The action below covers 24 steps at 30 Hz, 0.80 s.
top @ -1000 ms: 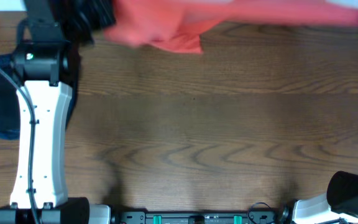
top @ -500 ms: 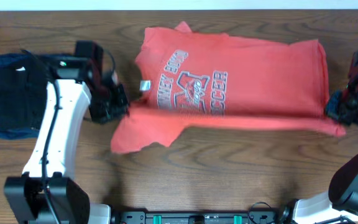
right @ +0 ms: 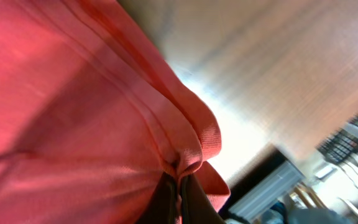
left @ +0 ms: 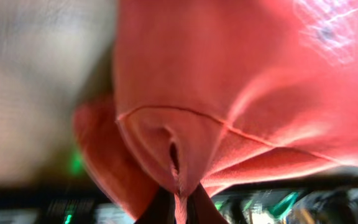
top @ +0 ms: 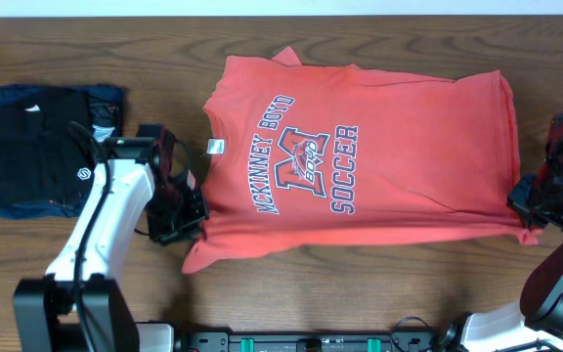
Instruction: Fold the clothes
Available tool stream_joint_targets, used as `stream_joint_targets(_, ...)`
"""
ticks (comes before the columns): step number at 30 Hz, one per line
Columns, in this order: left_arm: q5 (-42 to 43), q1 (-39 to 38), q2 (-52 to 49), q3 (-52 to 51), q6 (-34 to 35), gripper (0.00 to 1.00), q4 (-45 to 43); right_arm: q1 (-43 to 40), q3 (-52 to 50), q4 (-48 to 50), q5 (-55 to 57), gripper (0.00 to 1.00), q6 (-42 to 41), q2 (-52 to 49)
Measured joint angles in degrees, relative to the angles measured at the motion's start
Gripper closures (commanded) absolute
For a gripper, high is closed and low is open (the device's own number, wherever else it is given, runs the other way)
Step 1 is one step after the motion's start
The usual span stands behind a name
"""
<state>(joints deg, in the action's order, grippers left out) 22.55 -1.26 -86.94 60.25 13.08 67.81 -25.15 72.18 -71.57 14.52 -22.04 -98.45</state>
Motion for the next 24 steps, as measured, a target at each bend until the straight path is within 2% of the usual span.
stream_joint_targets(8, 7.5, 0.1, 1.9, 0.0, 1.0, 0.94, -19.7, 0.3, -0.1, 12.3, -6.2, 0.99, 2.6, 0.0)
stream_joint_targets(15, 9.0, 0.1, 1.2, 0.0, 6.9, 0.94, -35.9, 0.7, -0.2, 18.4, -8.2, 0.99, 3.3, 0.0)
stream_joint_targets(24, 9.2, 0.1, -3.3, 0.0, 9.6, 0.94, -43.5, 0.7, -1.2, 21.6, -9.0, 0.98, 3.4, 0.0)
